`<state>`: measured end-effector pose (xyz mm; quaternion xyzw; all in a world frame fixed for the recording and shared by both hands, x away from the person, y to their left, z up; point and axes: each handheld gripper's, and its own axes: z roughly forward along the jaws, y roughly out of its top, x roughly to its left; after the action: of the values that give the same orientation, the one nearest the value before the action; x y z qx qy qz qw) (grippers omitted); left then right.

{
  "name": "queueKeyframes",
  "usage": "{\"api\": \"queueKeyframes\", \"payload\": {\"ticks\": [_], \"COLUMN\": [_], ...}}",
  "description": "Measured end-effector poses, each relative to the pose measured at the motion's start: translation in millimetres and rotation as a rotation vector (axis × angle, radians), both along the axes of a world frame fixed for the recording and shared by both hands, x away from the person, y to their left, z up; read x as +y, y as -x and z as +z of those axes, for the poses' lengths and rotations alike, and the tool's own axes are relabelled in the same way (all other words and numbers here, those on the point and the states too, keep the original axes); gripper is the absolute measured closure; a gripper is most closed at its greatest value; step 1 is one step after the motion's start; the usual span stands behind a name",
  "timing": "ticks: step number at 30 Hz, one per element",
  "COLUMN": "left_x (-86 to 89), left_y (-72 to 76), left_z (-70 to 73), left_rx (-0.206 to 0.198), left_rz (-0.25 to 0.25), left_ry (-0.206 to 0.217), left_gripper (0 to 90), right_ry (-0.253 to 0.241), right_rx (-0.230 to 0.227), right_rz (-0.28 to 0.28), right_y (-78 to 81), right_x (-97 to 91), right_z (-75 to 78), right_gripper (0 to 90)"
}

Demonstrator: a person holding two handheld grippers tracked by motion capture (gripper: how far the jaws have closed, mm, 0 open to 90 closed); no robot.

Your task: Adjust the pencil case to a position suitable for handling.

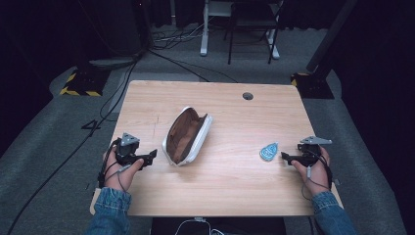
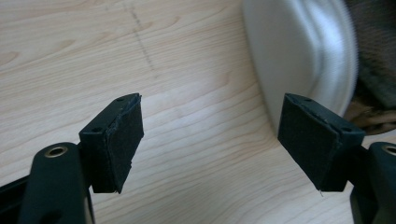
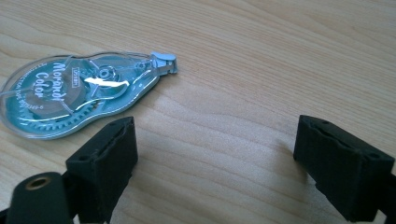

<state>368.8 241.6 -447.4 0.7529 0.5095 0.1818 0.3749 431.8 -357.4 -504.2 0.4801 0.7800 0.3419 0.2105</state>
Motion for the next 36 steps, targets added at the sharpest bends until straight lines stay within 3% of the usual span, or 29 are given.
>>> {"api": "queueKeyframes", "payload": {"ticks": [5,8,13,36], "left_x": [-11.1,-21.5,-34.0,-56.3], "left_y": [0.2,0.5,-2.2,-34.1], "left_z": [9.7,17.0,19.9,7.9], "left_rx": [-0.017,-0.026,-0.033,-0.043], "left_rz": [-0.042,-0.094,-0.122,-0.096], "left_ry": [0.002,0.004,-0.001,0.035], "left_gripper": [21.4,19.9,19.2,22.2], "right_ry": [-0.001,0.000,0.001,0.003], "right_rx": [-0.002,-0.003,-0.005,-0.007], "right_rz": [-0.002,0.002,0.005,0.001], "right_y": [1.1,2.2,3.5,6.0], "right_x": [0.4,0.5,0.9,2.0], "right_z": [0.0,0.0,-0.2,-0.1], "right_gripper": [14.5,14.6,14.7,15.4]}}
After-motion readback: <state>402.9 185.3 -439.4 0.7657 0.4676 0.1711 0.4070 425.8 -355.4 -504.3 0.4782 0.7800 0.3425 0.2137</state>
